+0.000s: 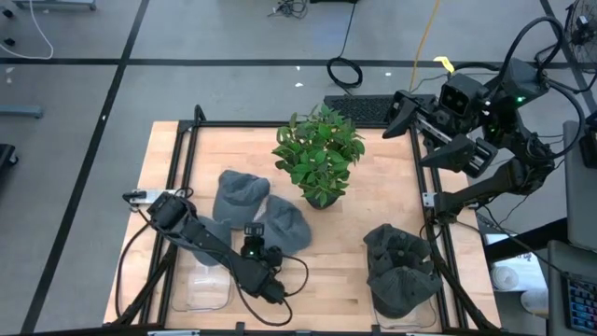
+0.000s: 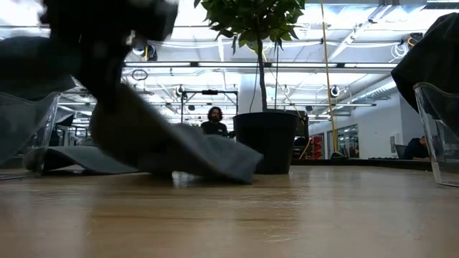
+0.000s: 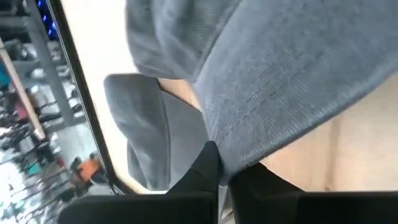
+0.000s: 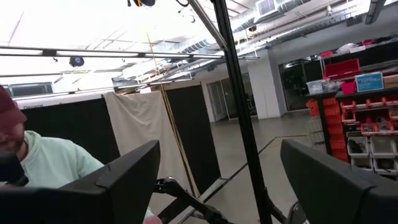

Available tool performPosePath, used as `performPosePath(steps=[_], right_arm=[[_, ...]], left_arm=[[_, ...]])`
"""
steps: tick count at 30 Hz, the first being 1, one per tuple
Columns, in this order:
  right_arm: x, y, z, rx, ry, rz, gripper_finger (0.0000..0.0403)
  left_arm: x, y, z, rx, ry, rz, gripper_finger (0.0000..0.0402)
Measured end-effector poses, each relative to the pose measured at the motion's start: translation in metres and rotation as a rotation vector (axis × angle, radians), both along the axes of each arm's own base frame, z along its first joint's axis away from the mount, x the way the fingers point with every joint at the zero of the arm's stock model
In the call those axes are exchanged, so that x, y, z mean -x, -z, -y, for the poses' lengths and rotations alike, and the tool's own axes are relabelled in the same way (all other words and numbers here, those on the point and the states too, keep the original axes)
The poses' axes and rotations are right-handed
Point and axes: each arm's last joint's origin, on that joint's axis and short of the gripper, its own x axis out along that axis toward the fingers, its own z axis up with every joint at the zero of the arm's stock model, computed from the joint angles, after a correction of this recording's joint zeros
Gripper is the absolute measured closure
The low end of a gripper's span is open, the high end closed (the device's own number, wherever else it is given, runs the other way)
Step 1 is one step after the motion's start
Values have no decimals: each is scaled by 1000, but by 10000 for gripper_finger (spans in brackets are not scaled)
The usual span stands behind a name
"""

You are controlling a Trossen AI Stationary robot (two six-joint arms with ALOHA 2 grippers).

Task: Pick & Place hat
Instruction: Put the right blue cap into the left transparent bin

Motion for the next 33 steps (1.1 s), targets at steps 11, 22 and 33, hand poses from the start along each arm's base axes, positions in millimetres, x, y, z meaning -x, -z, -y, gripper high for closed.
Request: performPosePath(steps=[11,22,33], right_arm=[[2,0,0,15,7,13,81],[5,-1,0,-25,-9,-9,80],[5,-1,0,-21,-6,-5,81]], left_arm=[[-16,-121,5,172,79,360,392],[16,-208,4,167,405,471,392],[54,-270,-7,98,510,714,392]])
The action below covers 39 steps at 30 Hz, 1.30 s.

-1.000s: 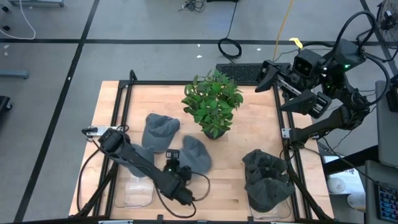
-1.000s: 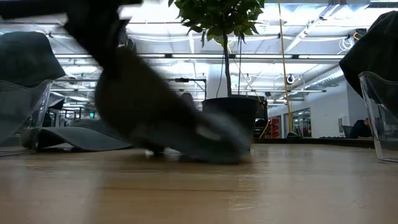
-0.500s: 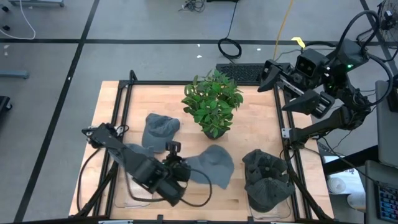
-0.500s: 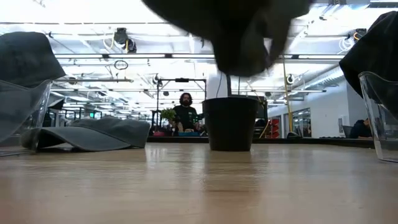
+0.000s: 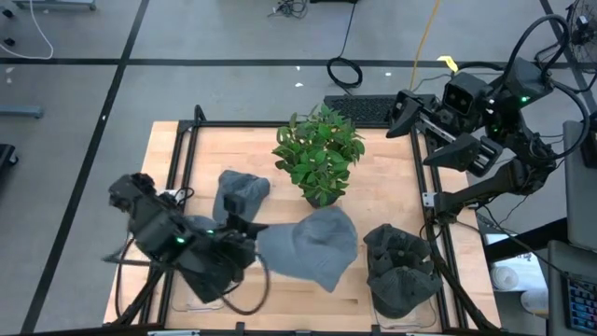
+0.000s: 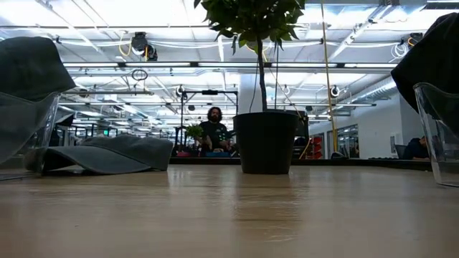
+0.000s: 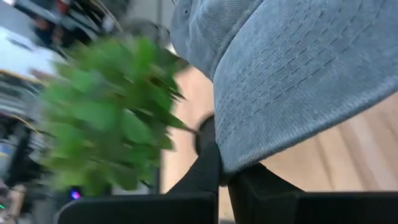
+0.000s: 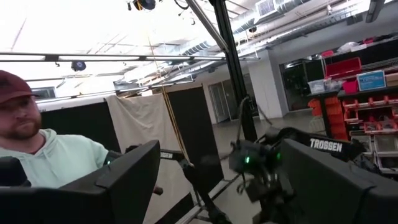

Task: Pick & Place hat
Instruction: Put the right blue cap into the left transparent bin

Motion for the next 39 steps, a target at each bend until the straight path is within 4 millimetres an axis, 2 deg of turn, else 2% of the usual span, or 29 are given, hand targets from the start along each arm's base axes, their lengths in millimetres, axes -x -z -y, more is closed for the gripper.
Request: performPosePath(steps=[10,15,19,24,30,35,39], right_arm=[[7,-13,-1,58,24,195,81],[4,-11,0,45,19,171,81],[-1,-10,1,42,55,173,81],[-21,-5,2,-6,122,138,81],[-48,2,-6,111,228,227,81],[-52,-7,-10,150,296,422,81],[-47,-14,-10,190,350,554,81]], left_arm=[[29,-55,-25,-190,-68,283,392],[38,-77,-36,-360,-161,337,392],[34,-89,-43,-517,-268,300,392],[25,-93,-55,-547,-318,276,392],[11,-92,-82,-585,-456,233,392],[3,-93,-105,-598,-562,210,392],[-2,-99,-126,-566,-706,248,392]])
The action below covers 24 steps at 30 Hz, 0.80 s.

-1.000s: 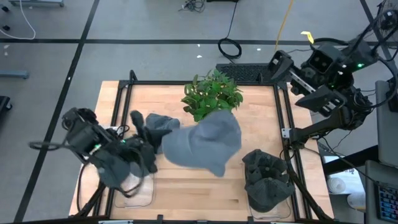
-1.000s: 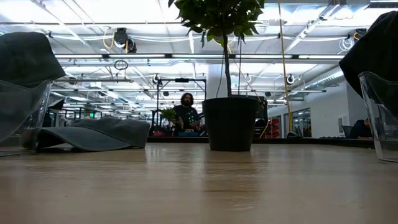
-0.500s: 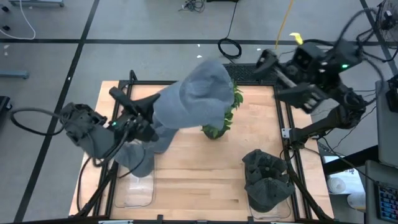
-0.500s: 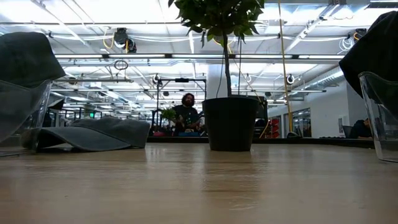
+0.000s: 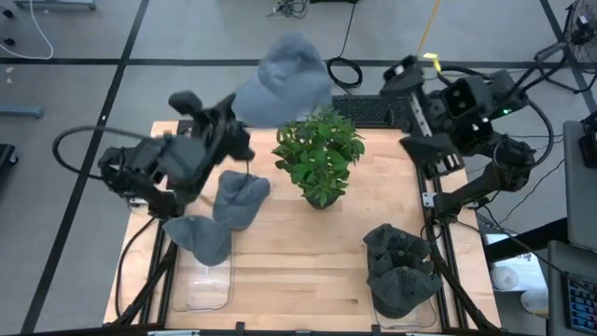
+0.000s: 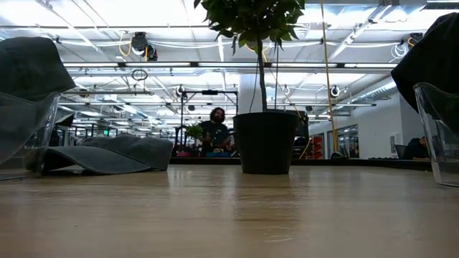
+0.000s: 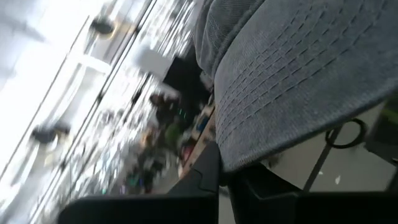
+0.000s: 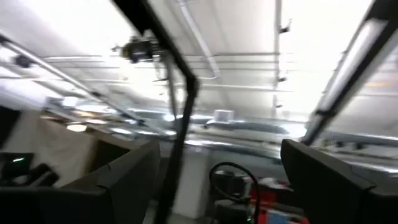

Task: Pick & Place hat
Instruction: Put the right blue cap into the left transparent bin

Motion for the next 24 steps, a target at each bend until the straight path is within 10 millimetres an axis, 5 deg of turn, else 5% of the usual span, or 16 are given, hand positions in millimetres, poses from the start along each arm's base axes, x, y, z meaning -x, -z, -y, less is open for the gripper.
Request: performPosePath(steps=[6,11,19,24], right_arm=[[-3,0,7,-209,156,-31,83],[-14,4,16,-405,118,-85,87],[-36,15,20,-512,52,-160,88],[-36,15,19,-500,63,-161,88]], left_arm=[[-7,-10,-37,33,-106,123,392],[-11,-26,-49,16,21,199,392],[-30,-49,-47,-318,242,109,392],[-46,-46,-44,-468,213,-1,392]])
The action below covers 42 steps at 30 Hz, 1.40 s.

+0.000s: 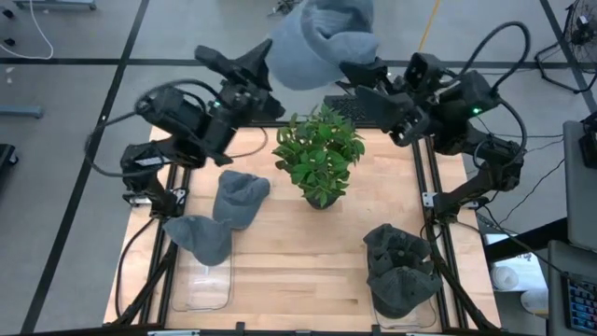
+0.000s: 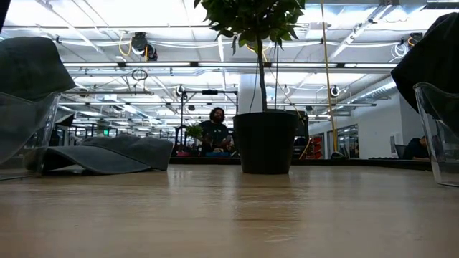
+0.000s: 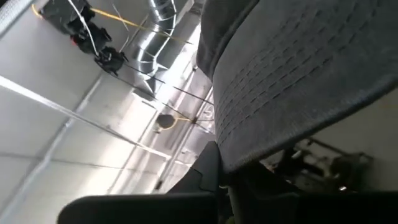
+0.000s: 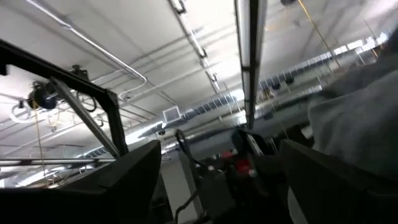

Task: Pick & Place hat
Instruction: Put the right blue cap into the left transparent bin

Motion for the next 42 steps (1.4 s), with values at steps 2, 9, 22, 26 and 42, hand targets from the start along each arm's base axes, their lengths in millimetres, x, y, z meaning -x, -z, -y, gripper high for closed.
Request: performPosePath(steps=[2,9,22,26,42], right_arm=[[-3,4,-1,-43,-32,-49,88],[-10,18,-13,-90,-106,-229,88],[-11,23,-23,3,166,-296,88],[-9,20,-20,11,289,-266,88],[-7,13,-20,16,305,-186,122]], left_arm=[[-6,3,0,-30,-24,-43,392],[-10,2,-7,-104,-63,9,393],[-7,-3,-16,-204,-84,55,393],[-7,-4,-15,-227,-75,69,393],[-24,13,5,-240,22,15,393]])
